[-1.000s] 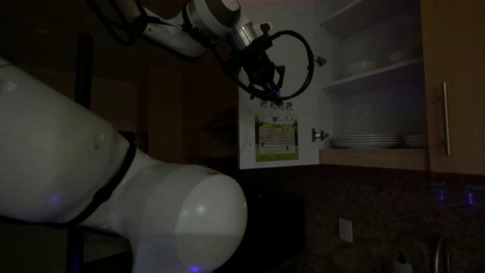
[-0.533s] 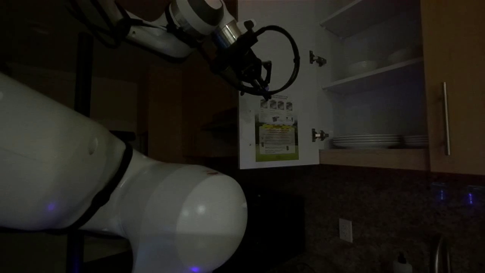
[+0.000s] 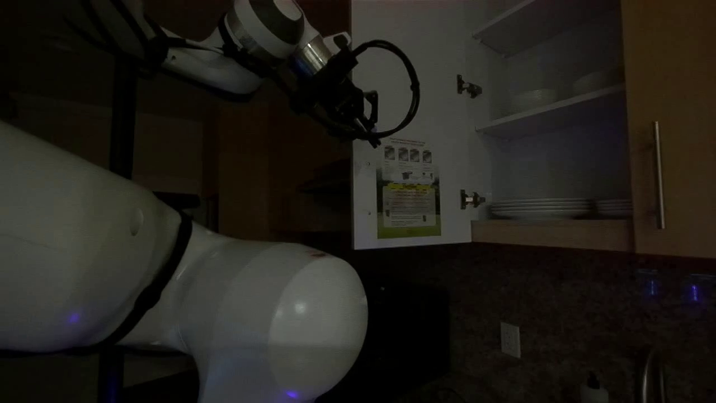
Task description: Close the drawer
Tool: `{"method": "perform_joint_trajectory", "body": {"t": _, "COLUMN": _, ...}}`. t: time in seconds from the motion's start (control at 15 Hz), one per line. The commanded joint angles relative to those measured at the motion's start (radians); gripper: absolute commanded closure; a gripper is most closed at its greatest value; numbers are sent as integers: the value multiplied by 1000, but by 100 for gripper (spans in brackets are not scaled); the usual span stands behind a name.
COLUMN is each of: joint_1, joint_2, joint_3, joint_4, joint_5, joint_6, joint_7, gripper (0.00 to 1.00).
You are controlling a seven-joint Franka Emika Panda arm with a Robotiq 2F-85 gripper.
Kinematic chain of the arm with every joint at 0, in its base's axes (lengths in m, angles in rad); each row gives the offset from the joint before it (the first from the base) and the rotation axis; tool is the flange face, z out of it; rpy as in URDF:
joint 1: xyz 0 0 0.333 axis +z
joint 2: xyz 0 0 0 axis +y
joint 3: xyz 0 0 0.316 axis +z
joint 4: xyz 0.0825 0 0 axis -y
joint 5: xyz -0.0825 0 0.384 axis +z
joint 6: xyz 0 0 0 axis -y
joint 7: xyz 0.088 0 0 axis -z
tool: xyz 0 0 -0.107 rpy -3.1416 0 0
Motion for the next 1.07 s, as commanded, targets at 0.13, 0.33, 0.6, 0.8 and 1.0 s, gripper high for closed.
{"method": "perform_joint_trajectory", "body": {"t": 0.13, "joint_1": 76, "joint_2": -45, "joint_3": 31, "joint_4": -51, "joint_5": -65, "joint_6": 77, "joint_7": -28, "gripper": 93}}
{"method": "perform_joint_trajectory", "body": {"t": 0.33, "joint_1": 131, "joint_2": -51, "joint_3": 28, "joint_4": -53, "joint_5": -86, "joint_6": 99, "joint_7": -72, "gripper": 93}}
{"method": "perform_joint_trajectory", "body": {"t": 0.6, "joint_1": 214, "joint_2": -42, "joint_3": 11, "joint_4": -49, "joint_5": -96, "joint_6": 132, "joint_7": -155, "gripper": 93}}
{"method": "perform_joint_trajectory", "body": {"t": 0.8, "joint_1": 257, "joint_2": -33, "joint_3": -1, "joint_4": -43, "joint_5": -96, "joint_6": 155, "joint_7": -214, "gripper": 93}}
{"method": "perform_joint_trajectory", "body": {"t": 1.0, "joint_1": 266, "joint_2": -29, "joint_3": 0, "joint_4": -50, "joint_5": -111, "joint_6": 205, "joint_7": -241, "gripper": 93}}
